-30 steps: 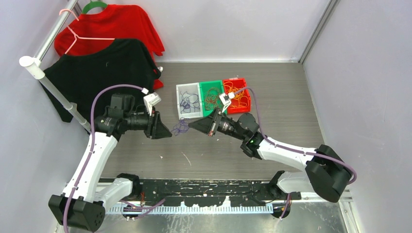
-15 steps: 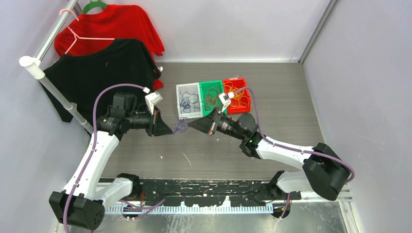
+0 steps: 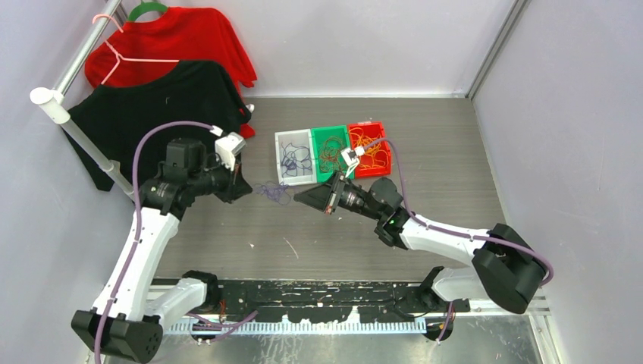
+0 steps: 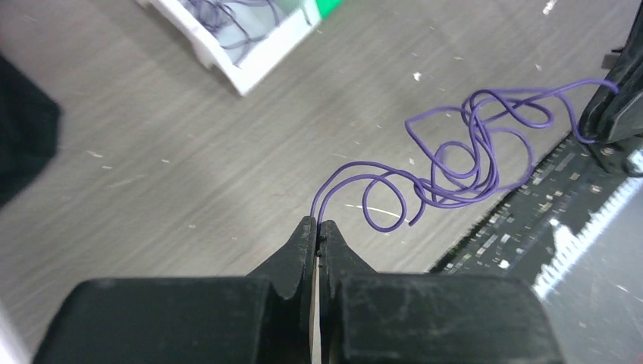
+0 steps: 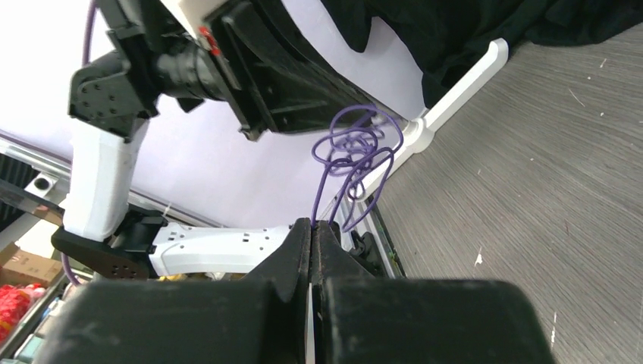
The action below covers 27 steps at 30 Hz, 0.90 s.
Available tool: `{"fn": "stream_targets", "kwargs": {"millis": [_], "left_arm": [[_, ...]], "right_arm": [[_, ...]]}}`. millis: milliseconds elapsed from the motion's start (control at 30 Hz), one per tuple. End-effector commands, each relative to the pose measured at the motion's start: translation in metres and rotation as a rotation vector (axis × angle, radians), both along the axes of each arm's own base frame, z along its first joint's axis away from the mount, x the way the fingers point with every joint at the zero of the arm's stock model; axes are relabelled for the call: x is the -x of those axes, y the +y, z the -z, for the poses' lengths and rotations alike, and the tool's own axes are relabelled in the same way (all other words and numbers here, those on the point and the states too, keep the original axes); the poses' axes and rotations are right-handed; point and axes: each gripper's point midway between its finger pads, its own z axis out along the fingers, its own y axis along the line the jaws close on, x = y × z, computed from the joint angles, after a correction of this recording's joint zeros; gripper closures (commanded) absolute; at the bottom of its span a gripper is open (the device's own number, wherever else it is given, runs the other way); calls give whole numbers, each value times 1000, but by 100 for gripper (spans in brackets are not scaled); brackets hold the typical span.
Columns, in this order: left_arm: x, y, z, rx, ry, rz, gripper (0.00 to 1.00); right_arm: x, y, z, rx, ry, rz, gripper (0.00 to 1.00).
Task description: Untangle the cables
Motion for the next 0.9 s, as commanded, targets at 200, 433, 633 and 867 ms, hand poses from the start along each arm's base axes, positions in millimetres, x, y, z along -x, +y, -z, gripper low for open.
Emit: {"fn": "stream_targets", "kwargs": {"millis": [200,433,633,867], "left_arm": [[-23,49,-85,-220,-369,-150,100],[-21,54,-130,-219,-508,-168,100],[-24,51,-163,-183,-587,-176,100],[-28,54,-201,-172,-681,-204,100]], "right_arm": [[-4,-21,42,186,-35,99,99],[-4,-43,90,378,19,160,99],[3,-52,131,542,47,149,99],[7,-62,162,657,61,155,99]]}}
